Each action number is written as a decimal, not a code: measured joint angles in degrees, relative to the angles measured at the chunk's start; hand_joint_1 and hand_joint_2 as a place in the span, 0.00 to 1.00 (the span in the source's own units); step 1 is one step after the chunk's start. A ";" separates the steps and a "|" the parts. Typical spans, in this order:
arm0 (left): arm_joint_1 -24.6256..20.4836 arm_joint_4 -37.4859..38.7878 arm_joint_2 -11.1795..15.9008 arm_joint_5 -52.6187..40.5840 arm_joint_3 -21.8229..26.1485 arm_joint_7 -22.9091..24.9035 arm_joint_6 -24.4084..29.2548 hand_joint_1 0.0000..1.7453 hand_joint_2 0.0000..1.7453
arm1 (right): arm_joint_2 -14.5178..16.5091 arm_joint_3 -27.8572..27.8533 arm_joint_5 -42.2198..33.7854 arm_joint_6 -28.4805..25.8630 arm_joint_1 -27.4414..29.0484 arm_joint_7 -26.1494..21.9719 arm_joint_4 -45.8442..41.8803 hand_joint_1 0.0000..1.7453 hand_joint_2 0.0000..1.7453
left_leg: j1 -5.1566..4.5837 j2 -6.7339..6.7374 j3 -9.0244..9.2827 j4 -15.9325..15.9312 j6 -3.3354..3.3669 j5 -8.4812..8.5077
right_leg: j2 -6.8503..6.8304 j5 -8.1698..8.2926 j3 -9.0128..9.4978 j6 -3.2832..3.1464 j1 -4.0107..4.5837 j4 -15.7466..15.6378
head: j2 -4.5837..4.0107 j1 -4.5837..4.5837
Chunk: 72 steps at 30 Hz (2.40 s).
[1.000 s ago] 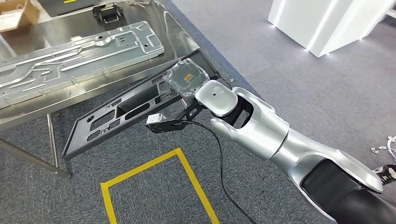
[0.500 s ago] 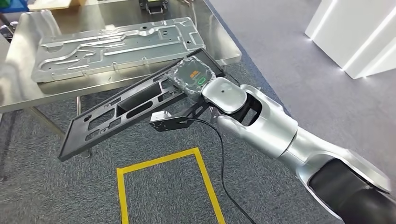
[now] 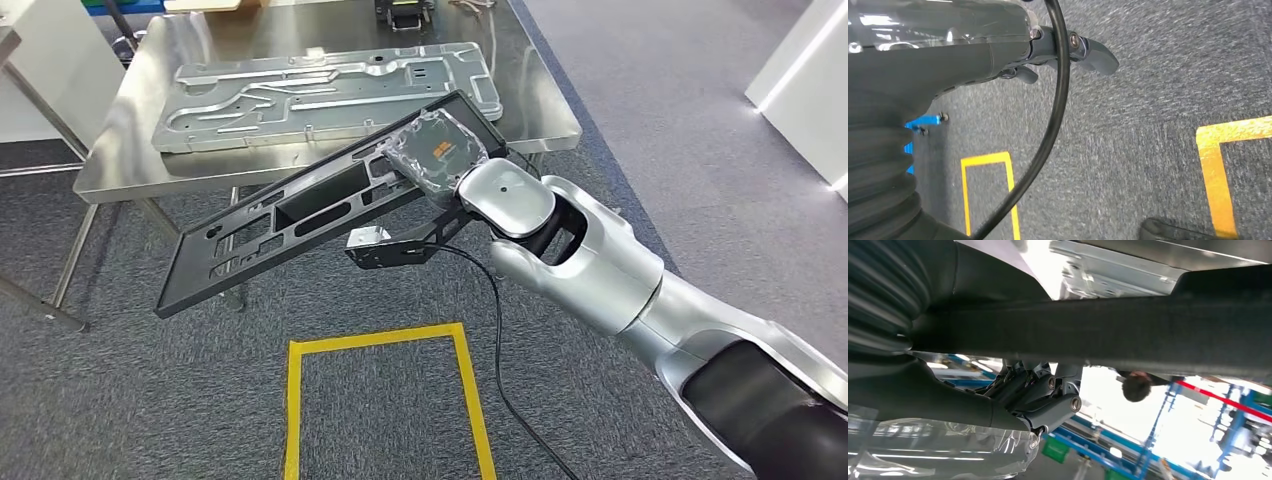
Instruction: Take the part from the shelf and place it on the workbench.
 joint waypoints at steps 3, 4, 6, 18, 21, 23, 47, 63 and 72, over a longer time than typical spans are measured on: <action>0.12 0.00 0.07 0.02 0.01 0.22 -0.10 0.00 1.00 | -0.09 0.00 -0.19 -0.45 0.56 -0.01 -0.01 1.00 1.00 | 0.86 0.66 1.59 -2.58 -0.84 2.64 | -1.21 -0.42 0.19 0.56 -0.25 0.27 | 0.00 0.00; 0.15 0.00 0.12 0.03 0.02 0.33 -0.11 0.00 1.00 | -0.13 -0.02 -0.27 -0.57 0.66 -0.08 -0.02 1.00 1.00 | 1.03 1.02 3.76 -6.64 -1.06 4.27 | -1.50 -0.67 0.26 0.89 -0.35 0.51 | 0.00 0.01; 0.12 0.00 0.19 0.05 0.04 0.56 -0.12 0.00 1.00 | -0.26 -0.13 -0.30 -0.81 0.68 -0.24 -0.03 1.00 1.00 | 0.85 1.49 7.01 -12.56 -0.86 5.90 | -1.84 -1.11 0.17 1.61 -0.27 1.07 | 0.00 0.00; -0.32 0.00 0.20 -0.17 0.07 0.99 -0.08 0.00 1.00 | -0.86 -0.47 0.33 -2.32 1.95 -0.59 0.60 1.00 1.00 | -0.05 -0.56 7.98 -13.98 2.52 5.71 | 0.85 -5.98 -7.90 2.50 -0.19 15.80 | 0.00 0.01; -0.36 -0.01 0.08 -0.32 0.07 0.93 -0.03 0.00 1.00 | -0.92 -0.67 0.51 -2.45 1.96 -0.64 0.74 1.00 1.00 | -0.39 -1.35 8.16 -13.92 2.39 5.58 | 1.49 -0.54 -2.90 0.91 0.44 4.58 | 0.00 0.01; -0.37 -0.02 0.09 -0.48 0.07 0.86 0.04 0.00 1.00 | -0.89 -0.82 0.59 -2.65 1.96 -0.71 0.77 1.00 1.00 | -0.49 -1.54 7.92 -13.78 2.26 5.43 | 1.73 0.00 -1.65 1.28 0.54 1.52 | 0.00 0.02; -0.29 -0.02 0.15 -0.69 0.07 0.83 -1.06 0.00 1.00 | -2.04 -2.61 2.69 -4.94 4.42 -0.31 0.96 1.00 1.00 | 0.64 -1.20 10.81 -16.74 2.46 5.42 | 1.63 -5.07 -9.18 3.62 -0.60 15.36 | 0.00 0.02; -0.15 -0.02 0.17 -0.68 0.07 0.93 -1.07 0.00 1.00 | -2.55 -3.50 2.90 -5.00 5.49 -0.45 0.61 1.00 1.00 | 0.70 0.42 1.37 -0.14 -0.03 1.34 | 1.69 -2.98 1.34 0.03 0.19 1.99 | 0.00 0.01; -0.18 -0.02 0.38 -0.68 0.10 0.94 -1.02 0.00 1.00 | -2.72 -3.68 2.90 -5.19 5.38 -0.47 0.39 1.00 1.00 | -0.43 0.42 8.70 -15.27 3.07 6.31 | 1.35 -4.92 2.34 2.12 0.44 4.73 | 0.00 0.02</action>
